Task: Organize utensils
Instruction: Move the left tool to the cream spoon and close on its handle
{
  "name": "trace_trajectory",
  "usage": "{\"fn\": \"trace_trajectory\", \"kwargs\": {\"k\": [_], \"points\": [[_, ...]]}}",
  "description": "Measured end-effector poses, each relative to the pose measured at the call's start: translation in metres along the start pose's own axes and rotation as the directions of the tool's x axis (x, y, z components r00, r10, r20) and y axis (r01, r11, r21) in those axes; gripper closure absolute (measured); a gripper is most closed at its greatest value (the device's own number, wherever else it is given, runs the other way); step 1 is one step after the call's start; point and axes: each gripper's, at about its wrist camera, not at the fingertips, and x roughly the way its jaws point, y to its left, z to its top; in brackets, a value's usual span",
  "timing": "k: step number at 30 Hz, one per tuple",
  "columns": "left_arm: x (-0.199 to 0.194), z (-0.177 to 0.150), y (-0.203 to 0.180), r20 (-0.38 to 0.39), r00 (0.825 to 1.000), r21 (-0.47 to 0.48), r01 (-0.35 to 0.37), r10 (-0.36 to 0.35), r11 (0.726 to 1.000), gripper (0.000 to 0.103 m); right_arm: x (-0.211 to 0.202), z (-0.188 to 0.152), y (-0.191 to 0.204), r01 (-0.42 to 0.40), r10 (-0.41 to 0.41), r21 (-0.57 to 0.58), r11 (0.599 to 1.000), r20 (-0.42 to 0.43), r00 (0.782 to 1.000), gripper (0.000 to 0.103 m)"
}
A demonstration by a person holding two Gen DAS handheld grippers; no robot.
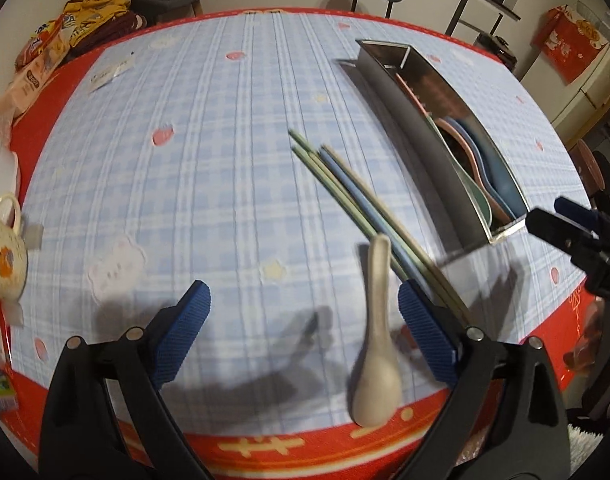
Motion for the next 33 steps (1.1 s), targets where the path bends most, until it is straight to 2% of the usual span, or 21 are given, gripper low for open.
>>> {"fn": "trace_trajectory", "kwargs": {"k": [13,19,23,25,28,31,33], "points": [[-0.006,-0.036,-0.029,-0.003,0.997,-0.04,-0.081,0.081,0.996,0.009,-0.002,-0.007,0.0,-0.126,0.125,-0.127,0.984,-0.021,0.992,0.006],[-0.003,-0.049,-0.04,-0.043,0.995,0.058,-0.086,0.089,0.995,0.01,-0.004,-0.014,0.009,-0.168,0.162,-0.145,0.975,-0.052,0.985,0.006],[0.003,-0.048,-0.049,-0.061,0.993,0.131,-0.092,0.101,0.987,0.011,-0.01,-0.015,0.008,-0.153,0.149,-0.128,0.98,-0.043,0.988,0.008],[0.009,-0.05,-0.056,-0.085,0.99,0.186,-0.092,0.11,0.978,0.015,-0.011,-0.018,0.007,-0.156,0.151,-0.115,0.981,-0.05,0.987,0.016],[0.016,-0.053,-0.062,-0.111,0.985,0.259,-0.099,0.131,0.961,0.016,-0.009,-0.024,0.007,-0.161,0.155,-0.086,0.983,-0.071,0.985,0.024],[0.023,-0.055,-0.069,-0.119,0.977,0.316,-0.13,0.175,0.94,0.016,-0.009,-0.027,0.008,-0.162,0.156,-0.076,0.984,-0.077,0.985,0.027],[0.029,-0.058,-0.072,-0.127,0.969,0.359,-0.152,0.21,0.921,0.023,-0.01,-0.027,0.008,-0.162,0.157,-0.072,0.984,-0.071,0.985,0.027]]}}
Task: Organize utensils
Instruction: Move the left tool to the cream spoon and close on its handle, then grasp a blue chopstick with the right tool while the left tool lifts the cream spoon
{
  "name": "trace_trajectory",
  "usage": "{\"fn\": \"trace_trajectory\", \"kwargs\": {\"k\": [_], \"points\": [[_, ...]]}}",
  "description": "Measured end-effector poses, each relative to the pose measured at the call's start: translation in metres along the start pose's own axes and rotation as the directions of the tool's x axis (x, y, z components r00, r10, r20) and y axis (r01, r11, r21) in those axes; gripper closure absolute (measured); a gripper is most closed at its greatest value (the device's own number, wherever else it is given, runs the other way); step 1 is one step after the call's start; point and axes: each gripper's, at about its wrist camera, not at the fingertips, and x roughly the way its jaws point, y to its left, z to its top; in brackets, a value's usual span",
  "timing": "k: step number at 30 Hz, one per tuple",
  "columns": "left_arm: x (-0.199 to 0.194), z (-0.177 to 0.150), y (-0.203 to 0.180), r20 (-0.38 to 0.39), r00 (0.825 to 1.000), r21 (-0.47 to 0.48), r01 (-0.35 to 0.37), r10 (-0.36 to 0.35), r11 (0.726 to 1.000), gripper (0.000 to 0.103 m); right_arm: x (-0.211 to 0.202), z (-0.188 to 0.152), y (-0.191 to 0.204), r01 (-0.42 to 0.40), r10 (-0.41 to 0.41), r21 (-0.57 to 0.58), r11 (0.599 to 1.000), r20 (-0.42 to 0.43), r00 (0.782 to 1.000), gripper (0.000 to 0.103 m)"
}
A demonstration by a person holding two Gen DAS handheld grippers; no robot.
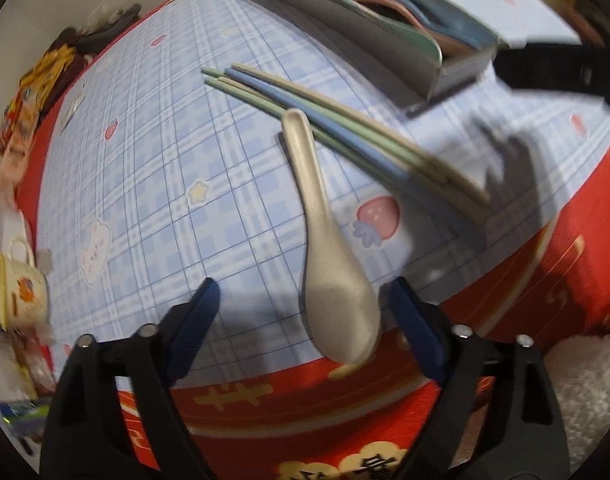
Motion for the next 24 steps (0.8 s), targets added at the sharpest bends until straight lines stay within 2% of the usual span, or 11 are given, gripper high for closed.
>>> {"fn": "trace_trajectory", "kwargs": {"k": [4,6,8,10,11,16,20,21,24], "points": [[-0.001,0.001,0.004,-0.001,1.0,0.021,-0.009,0.009,1.0,0.024,0.0,0.002,-0.001,-0.002,0.002,0.018,1.0,0.004,1.0,0.029],[-0.002,0.001,0.007,-0.001,1.0,0.029,-0.002,0.002,1.0,0.028,0.001,0.004,0.001,-0.004,0.004,0.017,1.0,0.003,1.0,0.03],[-0.003,0.003,0.011,-0.001,1.0,0.027,0.024,-0.024,0.999,0.051,0.001,0.006,0.003,-0.005,0.005,0.015,1.0,0.006,1.0,0.031],[-0.001,0.006,0.018,-0.006,0.999,0.018,0.037,-0.037,0.999,0.067,0.0,0.008,0.004,-0.008,0.008,0.013,1.0,0.01,1.0,0.033],[0.0,0.006,0.021,-0.007,0.999,0.01,0.034,-0.034,0.999,0.068,0.001,0.009,0.005,-0.009,0.009,0.011,1.0,0.012,1.0,0.034],[-0.003,0.007,0.054,0.029,0.992,-0.112,0.128,-0.125,0.985,0.068,0.002,0.012,0.008,-0.019,0.019,0.007,1.0,0.005,1.0,0.044],[0.004,0.004,0.082,0.04,0.97,-0.239,0.241,-0.238,0.941,0.068,0.005,0.014,0.012,-0.03,0.03,0.002,1.0,-0.004,1.0,0.049],[0.006,0.002,0.089,0.045,0.961,-0.276,0.273,-0.272,0.922,0.068,0.006,0.014,0.014,-0.032,0.032,-0.002,0.999,-0.006,0.999,0.05],[0.013,-0.003,0.106,0.049,0.946,-0.348,0.318,-0.321,0.882,0.068,0.007,0.014,0.018,-0.041,0.041,-0.01,0.999,-0.008,0.999,0.054]]}}
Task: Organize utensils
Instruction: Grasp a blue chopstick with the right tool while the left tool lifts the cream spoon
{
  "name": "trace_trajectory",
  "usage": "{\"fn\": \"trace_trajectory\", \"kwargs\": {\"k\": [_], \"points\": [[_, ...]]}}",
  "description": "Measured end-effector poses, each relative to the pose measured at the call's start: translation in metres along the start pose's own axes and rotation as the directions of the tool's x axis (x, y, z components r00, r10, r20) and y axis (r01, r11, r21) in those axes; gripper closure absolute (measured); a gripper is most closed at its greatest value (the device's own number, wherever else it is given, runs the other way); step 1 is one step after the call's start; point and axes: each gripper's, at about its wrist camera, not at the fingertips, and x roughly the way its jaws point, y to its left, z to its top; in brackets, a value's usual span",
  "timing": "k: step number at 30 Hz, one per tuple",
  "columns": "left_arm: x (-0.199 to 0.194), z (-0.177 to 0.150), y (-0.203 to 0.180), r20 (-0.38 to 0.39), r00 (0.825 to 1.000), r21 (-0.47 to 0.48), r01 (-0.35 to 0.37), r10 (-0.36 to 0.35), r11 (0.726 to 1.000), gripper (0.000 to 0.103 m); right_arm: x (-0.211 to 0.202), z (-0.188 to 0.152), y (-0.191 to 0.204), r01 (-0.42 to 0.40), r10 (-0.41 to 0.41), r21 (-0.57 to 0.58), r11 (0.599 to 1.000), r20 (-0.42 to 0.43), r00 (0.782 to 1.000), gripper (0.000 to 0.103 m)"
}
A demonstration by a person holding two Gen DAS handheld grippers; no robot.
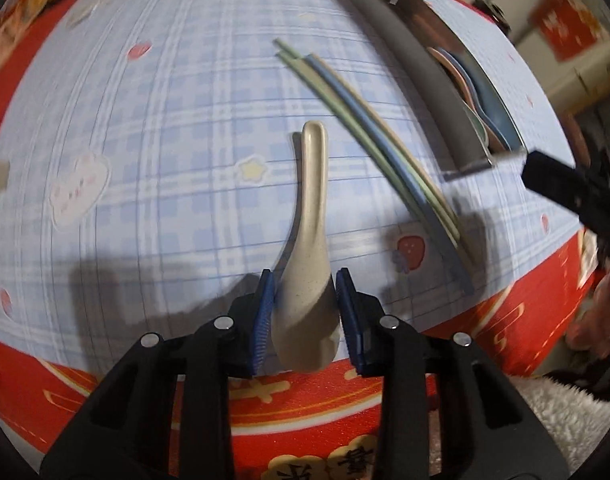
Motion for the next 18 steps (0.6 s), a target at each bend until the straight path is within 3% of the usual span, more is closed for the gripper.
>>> {"fn": "trace_trajectory", "kwargs": {"k": [2,4,6,8,13,15,16,18], "points": [[0.0,0.001,0.011,-0.006,1.0,-0.04,0.025,-0.026,0.999,0.068,0.001,0.0,0.002,-0.002,0.002,0.0,1.0,-0.003,1.0,0.056],[0.0,-0.002,0.014,-0.014,1.0,-0.043,0.004,-0.004,0.999,0.068,0.001,0.0,0.003,-0.002,0.002,0.002,1.0,-0.004,1.0,0.057],[-0.001,-0.003,0.011,-0.014,0.998,-0.01,-0.058,0.058,0.998,0.066,0.001,0.0,0.004,0.001,-0.001,0.006,1.0,-0.002,1.0,0.057],[-0.004,-0.002,0.005,-0.002,0.993,0.035,-0.115,0.115,0.993,0.056,0.001,0.001,0.006,0.002,-0.002,0.006,1.0,0.001,1.0,0.057],[0.003,0.003,-0.014,0.021,0.969,0.179,-0.247,0.247,0.952,0.055,0.0,0.002,0.008,0.005,-0.006,0.006,1.0,0.006,1.0,0.057],[0.008,0.004,-0.02,0.027,0.956,0.239,-0.288,0.291,0.927,0.059,-0.001,0.002,0.009,0.005,-0.005,0.005,1.0,0.006,1.0,0.057],[0.009,0.005,-0.022,0.028,0.955,0.251,-0.291,0.294,0.923,0.068,-0.001,0.002,0.008,0.004,-0.004,0.002,1.0,0.006,1.0,0.057],[0.01,0.008,-0.025,0.03,0.953,0.271,-0.298,0.301,0.915,0.073,-0.001,0.002,0.008,0.001,-0.001,0.001,1.0,0.004,1.0,0.057]]}}
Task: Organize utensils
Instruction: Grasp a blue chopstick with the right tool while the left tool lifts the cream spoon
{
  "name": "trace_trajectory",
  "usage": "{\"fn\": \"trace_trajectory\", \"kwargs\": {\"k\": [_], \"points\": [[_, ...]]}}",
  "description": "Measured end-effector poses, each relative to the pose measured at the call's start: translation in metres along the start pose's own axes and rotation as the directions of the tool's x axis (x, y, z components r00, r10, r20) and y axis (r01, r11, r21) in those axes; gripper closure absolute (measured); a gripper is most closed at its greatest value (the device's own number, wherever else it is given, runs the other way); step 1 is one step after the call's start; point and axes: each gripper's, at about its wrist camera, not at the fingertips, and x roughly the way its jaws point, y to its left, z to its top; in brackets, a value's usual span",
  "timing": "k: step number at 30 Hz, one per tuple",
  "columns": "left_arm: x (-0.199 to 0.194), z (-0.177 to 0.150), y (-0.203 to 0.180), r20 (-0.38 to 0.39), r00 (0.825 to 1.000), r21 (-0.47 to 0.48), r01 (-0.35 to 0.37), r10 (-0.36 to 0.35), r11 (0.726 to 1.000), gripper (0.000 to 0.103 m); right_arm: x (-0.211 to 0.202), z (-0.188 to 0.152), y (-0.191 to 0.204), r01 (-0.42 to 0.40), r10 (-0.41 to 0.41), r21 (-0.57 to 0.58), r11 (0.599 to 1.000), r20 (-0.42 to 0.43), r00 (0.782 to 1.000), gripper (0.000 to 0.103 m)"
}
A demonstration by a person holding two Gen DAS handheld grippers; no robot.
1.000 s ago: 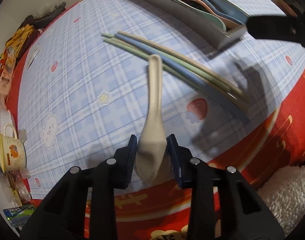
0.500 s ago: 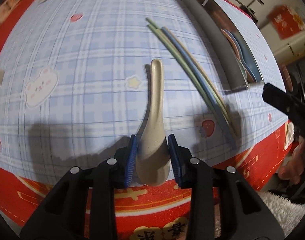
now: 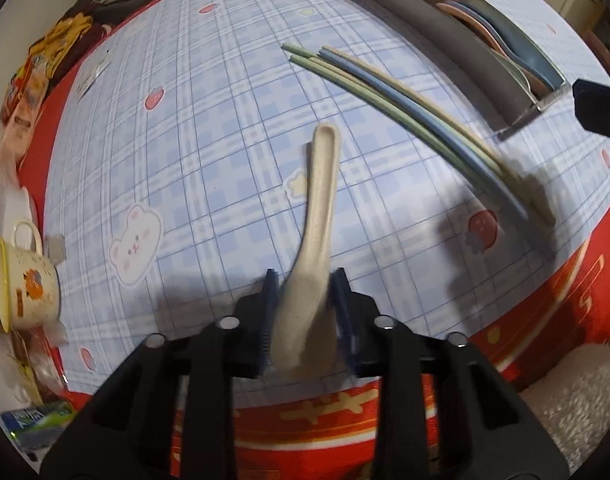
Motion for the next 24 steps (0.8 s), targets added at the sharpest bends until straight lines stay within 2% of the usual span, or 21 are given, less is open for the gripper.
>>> {"fn": "trace_trajectory", "kwargs": {"k": [2,4,7,9,15,24], "points": [[-0.003,0.003,-0.003,0.014,1.0,0.029,-0.001,0.001,1.0,0.078,0.001,-0.001,-0.001,-0.007,0.007,0.004,1.0,-0.01,1.0,0.061],[-0.007,0.003,-0.003,0.029,1.0,0.038,0.007,-0.008,0.999,0.083,0.005,-0.004,-0.001,-0.011,0.011,0.004,1.0,-0.035,0.999,0.072],[-0.013,0.007,0.004,0.046,0.997,0.005,0.07,-0.07,0.998,0.089,0.013,-0.007,0.005,-0.032,0.032,-0.006,0.999,-0.069,0.997,0.085],[-0.011,0.004,0.016,0.046,0.99,-0.054,0.138,-0.135,0.989,0.09,0.017,-0.008,0.014,-0.051,0.048,-0.033,0.998,-0.086,0.995,0.088],[-0.004,-0.007,0.046,0.065,0.964,-0.201,0.265,-0.257,0.943,0.09,0.035,-0.003,0.034,-0.083,0.071,-0.085,0.993,-0.142,0.987,0.09],[0.0,-0.028,0.071,0.092,0.936,-0.287,0.353,-0.341,0.89,0.09,0.071,0.008,0.05,0.011,-0.04,-0.151,0.988,-0.193,0.98,0.09]]}}
